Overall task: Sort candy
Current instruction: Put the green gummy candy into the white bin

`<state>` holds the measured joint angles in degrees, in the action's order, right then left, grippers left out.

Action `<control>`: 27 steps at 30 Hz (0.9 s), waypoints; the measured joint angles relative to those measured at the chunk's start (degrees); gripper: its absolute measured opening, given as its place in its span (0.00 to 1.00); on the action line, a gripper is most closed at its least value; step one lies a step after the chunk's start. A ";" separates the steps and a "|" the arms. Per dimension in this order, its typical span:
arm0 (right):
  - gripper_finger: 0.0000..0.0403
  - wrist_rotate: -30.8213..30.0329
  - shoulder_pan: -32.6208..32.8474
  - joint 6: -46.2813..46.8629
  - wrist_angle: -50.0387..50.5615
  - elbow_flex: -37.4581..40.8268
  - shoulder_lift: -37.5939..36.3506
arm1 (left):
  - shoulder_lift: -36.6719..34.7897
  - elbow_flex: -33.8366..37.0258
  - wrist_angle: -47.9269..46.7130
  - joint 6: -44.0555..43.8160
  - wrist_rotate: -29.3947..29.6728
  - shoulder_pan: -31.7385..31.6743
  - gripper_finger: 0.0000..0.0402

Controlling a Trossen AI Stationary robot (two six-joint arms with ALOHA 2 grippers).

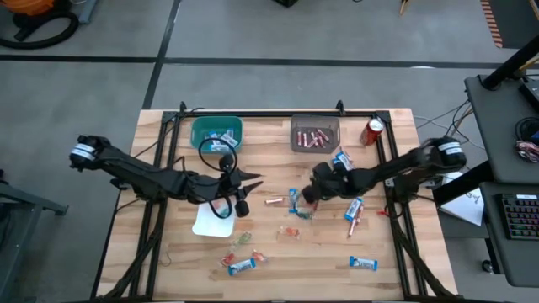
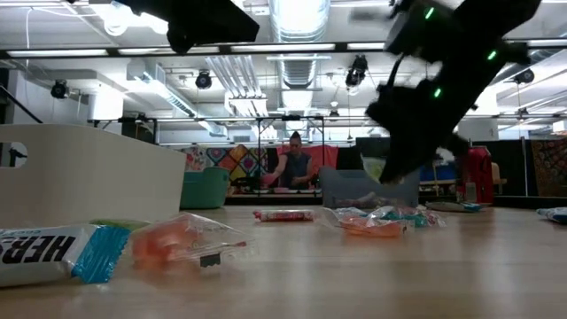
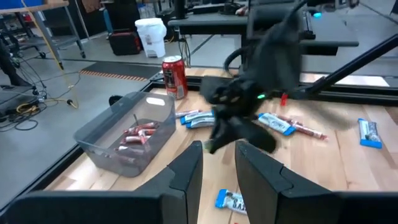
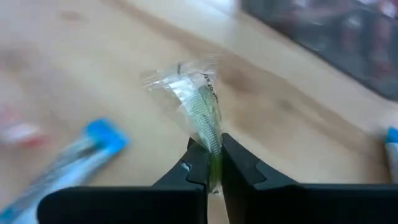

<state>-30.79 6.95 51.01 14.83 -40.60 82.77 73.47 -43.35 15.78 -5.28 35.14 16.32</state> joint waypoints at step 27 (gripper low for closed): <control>0.04 11.87 19.68 -25.10 -25.01 -0.09 -8.69 | 26.25 -0.04 40.78 17.02 -28.03 -0.22 0.40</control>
<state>-18.92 26.63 25.91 -10.18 -40.69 74.08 99.72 -43.40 56.56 11.74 7.10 16.10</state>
